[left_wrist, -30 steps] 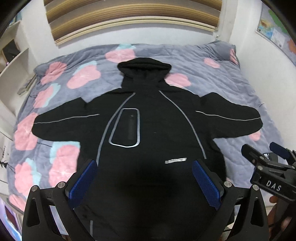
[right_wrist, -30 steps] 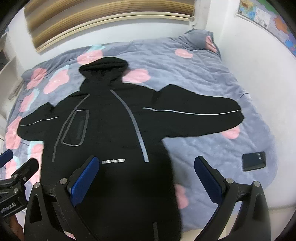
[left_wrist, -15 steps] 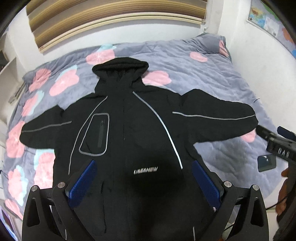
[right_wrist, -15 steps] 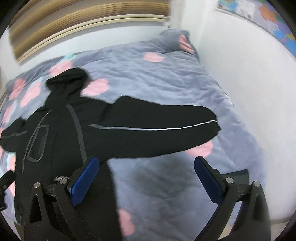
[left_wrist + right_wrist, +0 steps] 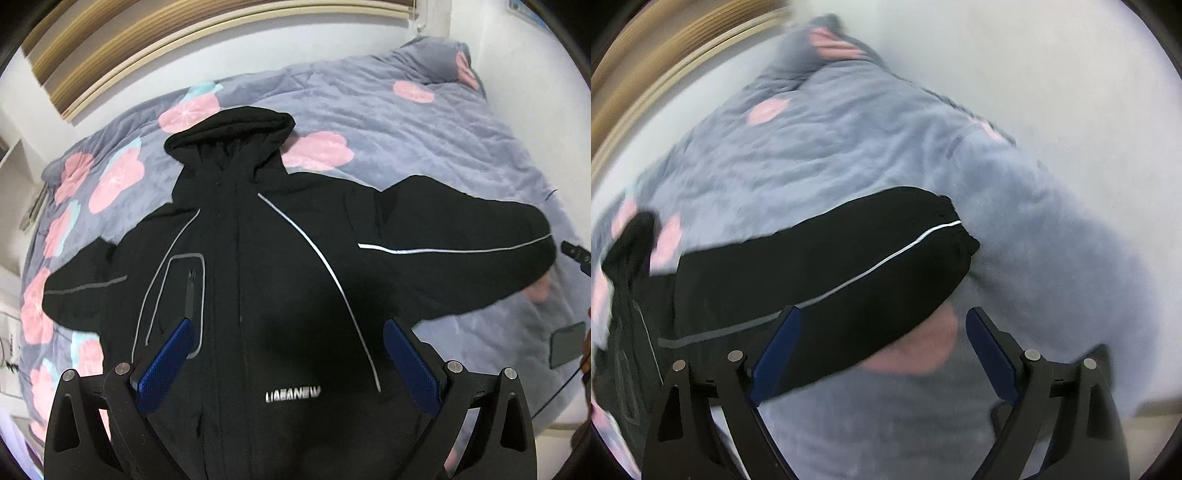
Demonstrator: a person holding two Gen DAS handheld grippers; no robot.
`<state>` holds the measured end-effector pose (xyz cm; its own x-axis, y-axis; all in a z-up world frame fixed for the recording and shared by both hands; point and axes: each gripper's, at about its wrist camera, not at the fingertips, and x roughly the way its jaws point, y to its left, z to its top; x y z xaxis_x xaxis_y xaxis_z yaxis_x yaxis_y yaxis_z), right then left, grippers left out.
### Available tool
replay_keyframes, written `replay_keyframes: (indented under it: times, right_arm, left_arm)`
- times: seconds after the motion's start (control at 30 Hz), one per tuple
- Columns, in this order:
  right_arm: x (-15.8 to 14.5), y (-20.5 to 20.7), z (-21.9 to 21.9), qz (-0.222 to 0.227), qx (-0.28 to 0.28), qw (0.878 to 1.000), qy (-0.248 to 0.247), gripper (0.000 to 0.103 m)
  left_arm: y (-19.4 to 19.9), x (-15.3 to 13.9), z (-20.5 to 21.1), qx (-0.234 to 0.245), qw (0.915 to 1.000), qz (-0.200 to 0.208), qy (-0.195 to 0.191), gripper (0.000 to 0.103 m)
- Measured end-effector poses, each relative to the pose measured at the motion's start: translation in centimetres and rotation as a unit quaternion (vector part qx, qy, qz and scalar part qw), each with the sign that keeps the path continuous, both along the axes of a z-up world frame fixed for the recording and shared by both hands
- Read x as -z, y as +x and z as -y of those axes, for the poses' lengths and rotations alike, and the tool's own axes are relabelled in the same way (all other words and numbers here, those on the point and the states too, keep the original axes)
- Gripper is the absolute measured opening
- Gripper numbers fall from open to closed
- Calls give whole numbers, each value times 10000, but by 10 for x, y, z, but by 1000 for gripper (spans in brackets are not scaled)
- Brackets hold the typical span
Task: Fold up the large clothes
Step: 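Grasp the jacket sleeve cuff with the right gripper and lift it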
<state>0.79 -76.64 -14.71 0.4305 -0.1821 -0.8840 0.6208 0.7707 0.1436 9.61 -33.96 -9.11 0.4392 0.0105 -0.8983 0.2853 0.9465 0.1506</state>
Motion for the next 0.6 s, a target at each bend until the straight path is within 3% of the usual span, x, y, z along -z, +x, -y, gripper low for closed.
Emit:
replay_keyframes:
  times: [0.23,0.37,0.53,0.6]
  right_arm:
    - [61,18,83,173,509,9939,965,91]
    - [89,31,99,-51,648,9915,1128,91]
    - [113,38,105,31,637,9855,1574,92]
    - [113,41,107,188,622,9842,1645,86]
  left_arm:
    - [43,43,42,368,9987,-345,-96,102]
    - [57,67,79,701,9956,-580,-241,102]
    - [68,94,127,1237,9890,-751,-289,102]
    - [72,104,143,1436,9856,-838,-320,102]
